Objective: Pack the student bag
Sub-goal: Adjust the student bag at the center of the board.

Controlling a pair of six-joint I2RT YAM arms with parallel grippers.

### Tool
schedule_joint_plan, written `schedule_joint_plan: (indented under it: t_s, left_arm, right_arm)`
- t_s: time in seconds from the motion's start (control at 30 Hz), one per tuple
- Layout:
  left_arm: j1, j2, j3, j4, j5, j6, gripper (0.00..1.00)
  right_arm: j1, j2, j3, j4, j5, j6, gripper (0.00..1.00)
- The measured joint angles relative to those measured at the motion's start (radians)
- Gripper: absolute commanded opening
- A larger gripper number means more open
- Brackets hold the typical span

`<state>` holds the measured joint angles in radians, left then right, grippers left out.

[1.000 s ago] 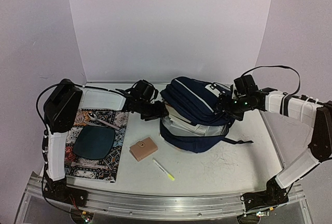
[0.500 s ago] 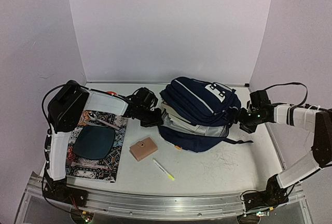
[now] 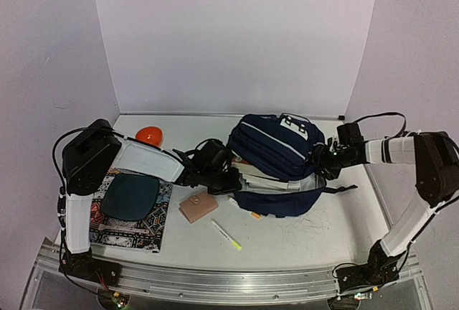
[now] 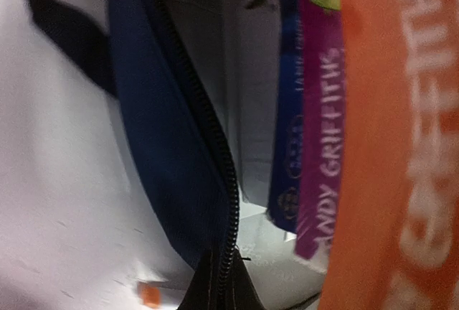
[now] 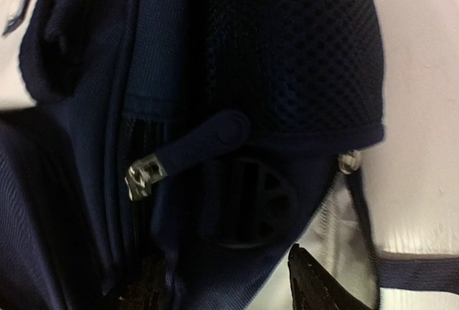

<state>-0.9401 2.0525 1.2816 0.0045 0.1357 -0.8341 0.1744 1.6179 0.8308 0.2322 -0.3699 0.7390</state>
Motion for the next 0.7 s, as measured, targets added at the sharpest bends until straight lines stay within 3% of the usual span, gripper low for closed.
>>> schedule_joint_plan:
  t_s: [0.17,0.33,0.4,0.5,0.7]
  left_arm:
    - [-0.084,0.000,0.021,0.003,-0.067,-0.003,0.02]
    - [-0.121,-0.004,0.041,-0.014,-0.105,0.029,0.26]
    - [-0.128,-0.014,0.040,-0.026,-0.113,0.059,0.39]
    - [-0.137,-0.056,0.024,-0.048,-0.137,0.097,0.50]
    - [-0.122,-0.237,-0.133,-0.082,-0.161,0.171,0.57]
  right_arm:
    - [0.007,0.156,0.159,-0.023,-0.047,-0.027,0.59]
    - [0.014,0.247,0.308,-0.040,-0.043,-0.072,0.63]
    - [0.016,0.248,0.343,-0.050,-0.027,-0.096,0.65]
    - [0.019,0.238,0.370,-0.055,-0.004,-0.134,0.68]
    - [0.029,0.109,0.297,-0.098,0.053,-0.172,0.73]
